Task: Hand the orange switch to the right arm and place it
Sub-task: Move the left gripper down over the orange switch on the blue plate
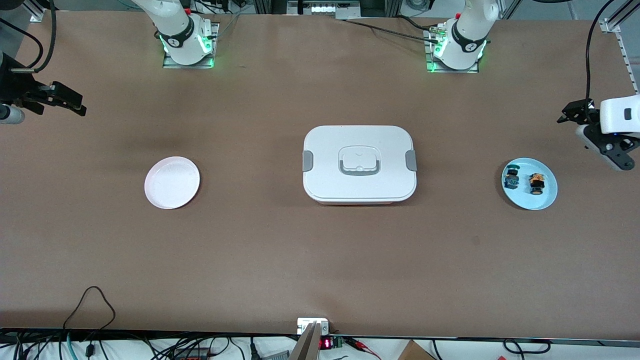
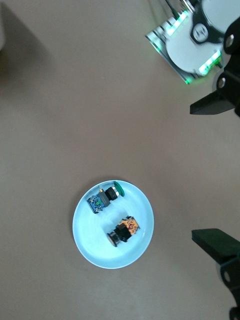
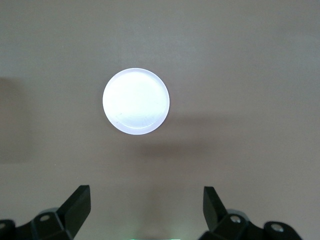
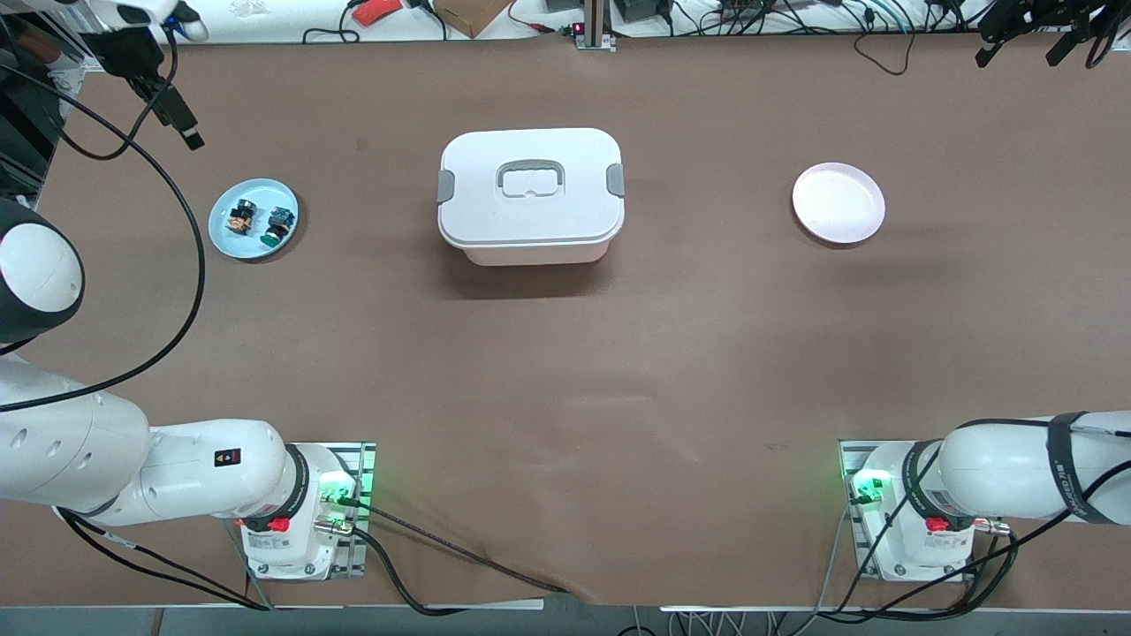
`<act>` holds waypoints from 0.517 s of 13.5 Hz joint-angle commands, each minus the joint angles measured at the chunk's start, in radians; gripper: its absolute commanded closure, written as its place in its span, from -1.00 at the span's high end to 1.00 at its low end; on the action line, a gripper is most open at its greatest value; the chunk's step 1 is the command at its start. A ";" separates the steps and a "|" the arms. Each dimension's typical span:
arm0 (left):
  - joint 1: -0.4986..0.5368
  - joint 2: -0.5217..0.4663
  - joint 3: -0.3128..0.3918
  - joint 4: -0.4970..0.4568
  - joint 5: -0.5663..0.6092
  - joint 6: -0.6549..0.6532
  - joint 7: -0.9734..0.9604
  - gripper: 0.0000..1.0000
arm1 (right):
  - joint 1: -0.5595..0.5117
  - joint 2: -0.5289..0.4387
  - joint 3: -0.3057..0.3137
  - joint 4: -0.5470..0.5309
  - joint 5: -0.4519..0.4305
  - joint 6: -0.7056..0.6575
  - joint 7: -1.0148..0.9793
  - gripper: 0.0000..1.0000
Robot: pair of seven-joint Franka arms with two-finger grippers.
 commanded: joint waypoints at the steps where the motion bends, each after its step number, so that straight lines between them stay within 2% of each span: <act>1: 0.030 -0.005 -0.005 -0.100 0.020 0.111 0.179 1.00 | -0.004 -0.023 0.005 -0.017 -0.017 0.003 -0.007 1.00; 3: 0.053 0.018 -0.005 -0.143 0.019 0.205 0.336 1.00 | -0.004 -0.023 0.005 -0.017 -0.017 0.002 -0.007 1.00; 7: 0.086 0.119 -0.008 -0.151 0.016 0.327 0.620 1.00 | -0.004 -0.023 0.005 -0.017 -0.017 0.000 -0.009 1.00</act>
